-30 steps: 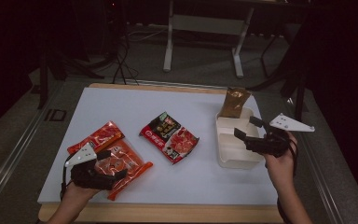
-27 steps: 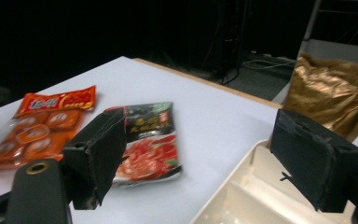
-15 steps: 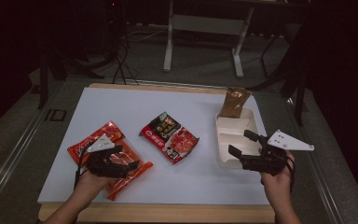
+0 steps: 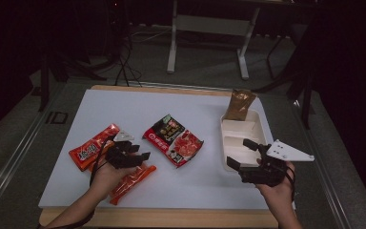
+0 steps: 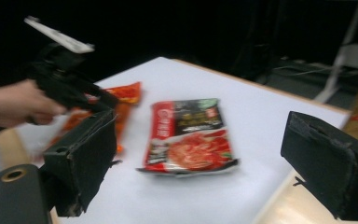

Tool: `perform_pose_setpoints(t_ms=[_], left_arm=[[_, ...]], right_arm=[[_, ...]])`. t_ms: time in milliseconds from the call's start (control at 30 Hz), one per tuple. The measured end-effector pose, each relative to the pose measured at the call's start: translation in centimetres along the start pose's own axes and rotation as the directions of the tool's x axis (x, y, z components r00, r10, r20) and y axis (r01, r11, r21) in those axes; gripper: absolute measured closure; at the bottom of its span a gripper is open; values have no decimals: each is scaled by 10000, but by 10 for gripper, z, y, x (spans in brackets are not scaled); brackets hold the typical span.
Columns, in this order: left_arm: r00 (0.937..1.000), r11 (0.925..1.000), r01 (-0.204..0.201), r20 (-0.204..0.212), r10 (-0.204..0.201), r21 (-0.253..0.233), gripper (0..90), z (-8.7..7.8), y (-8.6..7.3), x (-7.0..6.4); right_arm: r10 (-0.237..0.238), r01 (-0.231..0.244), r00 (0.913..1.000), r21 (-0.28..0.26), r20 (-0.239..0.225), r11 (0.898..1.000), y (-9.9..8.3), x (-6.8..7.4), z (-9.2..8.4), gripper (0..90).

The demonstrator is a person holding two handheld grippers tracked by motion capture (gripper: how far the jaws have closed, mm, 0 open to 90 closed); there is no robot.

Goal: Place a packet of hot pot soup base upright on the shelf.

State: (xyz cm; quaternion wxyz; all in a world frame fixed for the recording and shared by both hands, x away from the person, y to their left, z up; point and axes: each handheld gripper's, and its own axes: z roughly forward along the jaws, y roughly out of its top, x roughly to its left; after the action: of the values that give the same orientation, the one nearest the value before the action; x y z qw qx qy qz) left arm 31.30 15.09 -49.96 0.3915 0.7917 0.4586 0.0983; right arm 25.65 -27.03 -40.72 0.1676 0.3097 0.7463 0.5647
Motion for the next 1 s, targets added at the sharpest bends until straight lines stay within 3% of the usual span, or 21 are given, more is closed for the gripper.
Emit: perform_pose_setpoints(t_ms=[167,300,500,933,1000], left_arm=[[9994,9990,6,-341,9,436,746,17,7,8],[9991,9928,-187,-345,230,1182,877,33,11,11],[9989,9816,-287,-317,353,1888,897,55,16,8],[9986,9720,-92,-491,213,2347,897,77,33,18],[9989,9729,89,-467,20,2312,897,78,35,22]], right_arm=[[-36,38,9999,217,-125,9998,-2,5,1,135],[47,-43,9993,106,-374,9999,-2,7,-1,135],[-64,62,9985,-33,-536,10000,0,9,-3,109],[-177,175,9991,-52,-395,9998,-3,11,-7,109],[-110,109,9992,-28,-382,9999,-5,11,-8,109]])
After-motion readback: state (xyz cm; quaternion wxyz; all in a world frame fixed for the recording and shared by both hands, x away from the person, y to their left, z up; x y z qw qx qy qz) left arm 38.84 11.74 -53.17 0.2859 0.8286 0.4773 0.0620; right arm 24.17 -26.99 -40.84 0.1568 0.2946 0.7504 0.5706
